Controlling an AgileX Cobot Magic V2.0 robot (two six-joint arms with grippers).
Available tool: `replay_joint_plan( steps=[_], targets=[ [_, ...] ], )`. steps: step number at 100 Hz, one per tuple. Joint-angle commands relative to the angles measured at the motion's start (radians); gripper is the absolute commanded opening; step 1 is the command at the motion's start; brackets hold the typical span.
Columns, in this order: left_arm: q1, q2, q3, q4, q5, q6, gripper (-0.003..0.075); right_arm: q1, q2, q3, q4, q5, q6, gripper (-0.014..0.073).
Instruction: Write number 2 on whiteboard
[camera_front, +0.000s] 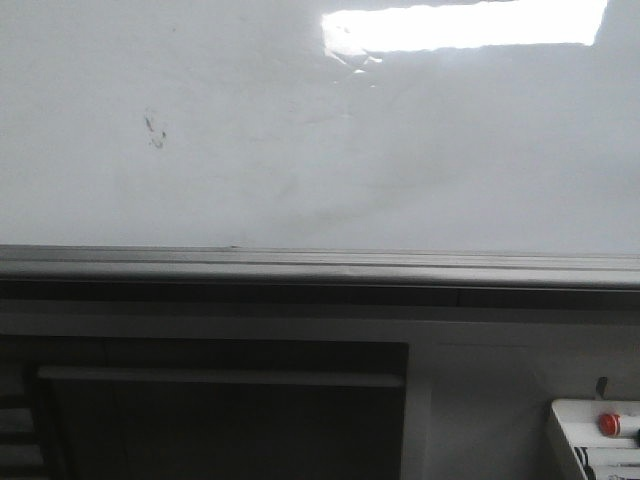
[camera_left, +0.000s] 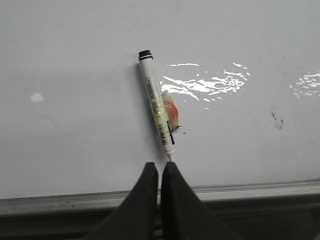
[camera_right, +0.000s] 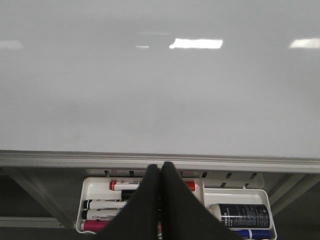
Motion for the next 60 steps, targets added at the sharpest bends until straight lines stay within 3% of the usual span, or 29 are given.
replay_joint_plan(
  steps=[1,19,24,30,60],
  targets=[
    [-0.005,0.024,-0.033,-0.002,-0.063,-0.001,0.0059,-0.008,0.016,-0.034,0.008,-0.059,-0.009,-0.0035],
    [-0.005,0.063,-0.033,-0.002,-0.073,0.011,0.0436,-0.008,0.016,-0.034,0.031,-0.058,-0.009,0.0236],
    [-0.005,0.083,-0.033,-0.002,-0.08,0.011,0.0505,-0.008,0.016,-0.034,0.031,-0.058,-0.009,0.0307],
    [-0.005,0.107,-0.033,-0.009,-0.088,0.011,0.0519,-0.008,0.016,-0.034,0.031,-0.058,-0.009,0.0337],
    [-0.005,0.299,-0.033,-0.058,-0.207,0.011,0.0502,-0.008,0.016,-0.034,0.031,-0.062,-0.009,0.0331]
  ],
)
